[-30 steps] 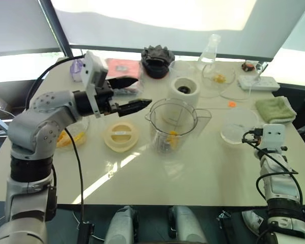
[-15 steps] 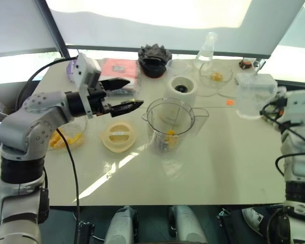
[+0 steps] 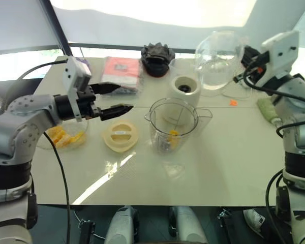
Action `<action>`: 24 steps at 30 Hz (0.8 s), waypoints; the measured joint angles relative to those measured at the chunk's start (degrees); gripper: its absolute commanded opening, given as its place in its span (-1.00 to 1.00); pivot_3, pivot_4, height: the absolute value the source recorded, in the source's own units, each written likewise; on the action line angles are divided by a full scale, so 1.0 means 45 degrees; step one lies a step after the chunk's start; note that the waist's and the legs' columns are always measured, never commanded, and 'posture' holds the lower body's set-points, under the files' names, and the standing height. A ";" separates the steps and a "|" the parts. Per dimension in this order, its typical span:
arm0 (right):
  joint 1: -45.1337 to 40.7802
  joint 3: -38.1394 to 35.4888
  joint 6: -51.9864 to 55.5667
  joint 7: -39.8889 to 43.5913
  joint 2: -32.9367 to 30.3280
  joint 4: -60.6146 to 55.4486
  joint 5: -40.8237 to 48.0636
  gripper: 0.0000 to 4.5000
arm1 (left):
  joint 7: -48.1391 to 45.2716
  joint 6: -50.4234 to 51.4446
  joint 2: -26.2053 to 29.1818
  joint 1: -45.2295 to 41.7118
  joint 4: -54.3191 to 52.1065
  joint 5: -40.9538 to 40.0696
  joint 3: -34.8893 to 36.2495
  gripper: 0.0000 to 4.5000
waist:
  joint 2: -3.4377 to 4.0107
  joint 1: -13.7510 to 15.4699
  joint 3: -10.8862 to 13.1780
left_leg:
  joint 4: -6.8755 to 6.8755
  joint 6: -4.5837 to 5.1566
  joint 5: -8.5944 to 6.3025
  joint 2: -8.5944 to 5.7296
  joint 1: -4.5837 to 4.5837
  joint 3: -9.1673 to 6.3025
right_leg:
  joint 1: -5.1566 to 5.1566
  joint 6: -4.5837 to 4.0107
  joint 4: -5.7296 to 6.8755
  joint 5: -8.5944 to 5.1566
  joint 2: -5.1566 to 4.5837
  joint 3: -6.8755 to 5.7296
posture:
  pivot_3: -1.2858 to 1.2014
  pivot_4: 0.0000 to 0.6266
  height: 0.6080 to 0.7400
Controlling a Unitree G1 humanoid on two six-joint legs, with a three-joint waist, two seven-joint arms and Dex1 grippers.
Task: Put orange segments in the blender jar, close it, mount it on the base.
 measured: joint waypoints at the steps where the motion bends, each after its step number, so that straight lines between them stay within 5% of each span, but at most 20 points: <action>1: -0.0041 0.0160 0.0000 0.0145 -0.0049 -0.0104 -0.0040 -0.99 | 0.0000 0.0007 0.0015 0.0019 -0.0025 -0.0036 0.0016 1.00 | 0.0000 -0.0005 0.0000 | 0.0000 0.0000 0.0000 -0.0001 0.0000 0.0001 | 0.0000 0.0000 0.0000 0.0000 -0.0001 0.0000 | 0.03 -0.52 1.00; 24: -0.0073 0.1699 -0.3045 0.1598 -0.0867 -0.0308 -0.2933 -0.99 | -0.0014 0.0010 0.0029 0.0616 -0.0241 -0.0161 0.0225 1.00 | -0.0003 -0.0034 0.0005 | 0.0000 -0.0003 0.0002 -0.0002 0.0002 0.0003 | -0.0007 0.0000 0.0009 0.0000 0.0004 -0.0008 | 0.03 -0.52 1.00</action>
